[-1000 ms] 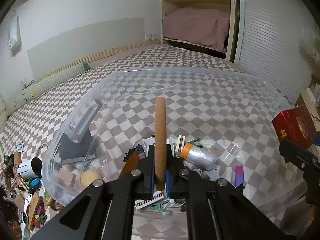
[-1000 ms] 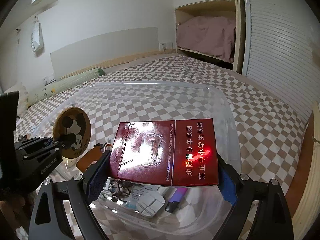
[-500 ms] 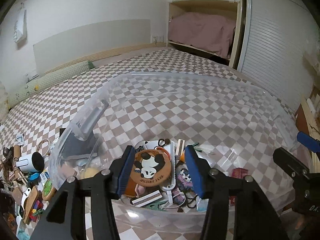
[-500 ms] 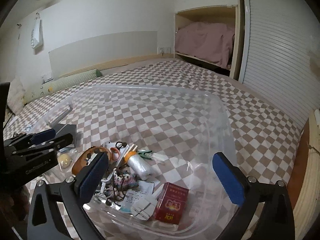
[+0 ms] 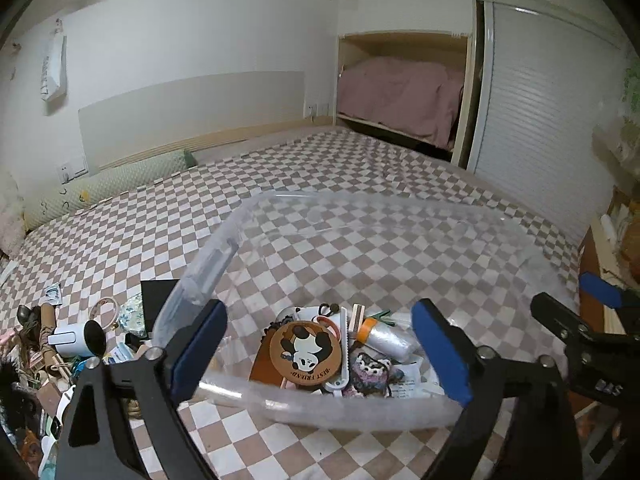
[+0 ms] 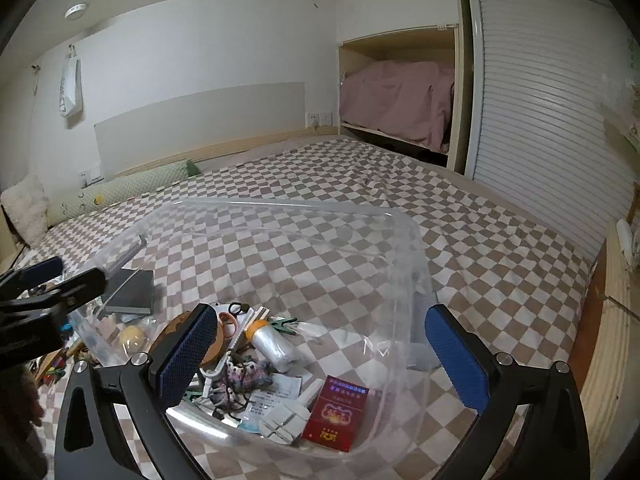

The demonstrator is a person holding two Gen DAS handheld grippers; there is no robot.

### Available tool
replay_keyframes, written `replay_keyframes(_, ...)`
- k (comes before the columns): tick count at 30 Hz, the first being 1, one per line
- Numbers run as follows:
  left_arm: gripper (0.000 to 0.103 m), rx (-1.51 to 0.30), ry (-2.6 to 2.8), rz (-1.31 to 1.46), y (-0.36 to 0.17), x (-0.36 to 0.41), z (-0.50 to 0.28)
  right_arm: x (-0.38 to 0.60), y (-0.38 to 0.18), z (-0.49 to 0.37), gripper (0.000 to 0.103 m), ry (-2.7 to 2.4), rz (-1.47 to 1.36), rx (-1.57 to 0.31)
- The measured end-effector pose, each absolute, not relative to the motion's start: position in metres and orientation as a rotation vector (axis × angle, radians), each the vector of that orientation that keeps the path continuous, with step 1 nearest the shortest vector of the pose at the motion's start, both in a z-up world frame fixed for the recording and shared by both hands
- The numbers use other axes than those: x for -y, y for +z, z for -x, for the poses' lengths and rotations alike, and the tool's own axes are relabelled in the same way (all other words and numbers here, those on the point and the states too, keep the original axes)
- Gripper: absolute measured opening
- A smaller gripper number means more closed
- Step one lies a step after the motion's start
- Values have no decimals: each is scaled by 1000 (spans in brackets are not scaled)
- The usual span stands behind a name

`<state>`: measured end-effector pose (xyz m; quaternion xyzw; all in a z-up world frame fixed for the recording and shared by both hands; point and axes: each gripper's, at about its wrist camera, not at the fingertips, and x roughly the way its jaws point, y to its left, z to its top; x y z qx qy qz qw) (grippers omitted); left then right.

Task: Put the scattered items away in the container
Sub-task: 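Raise both open grippers up out of the clear box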

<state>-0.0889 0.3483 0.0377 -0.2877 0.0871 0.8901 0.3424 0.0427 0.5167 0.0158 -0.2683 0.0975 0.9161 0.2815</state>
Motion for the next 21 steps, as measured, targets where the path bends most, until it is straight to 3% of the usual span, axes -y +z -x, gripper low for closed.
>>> replay_keyframes(12, 103, -198, 2481, 739, 59, -259, 77, -476, 27, -45, 103, 2551, 711, -173)
replay_keyframes(21, 103, -98, 2644, 788, 45, -162, 79, -411, 18, -23, 103, 2703, 778, -109)
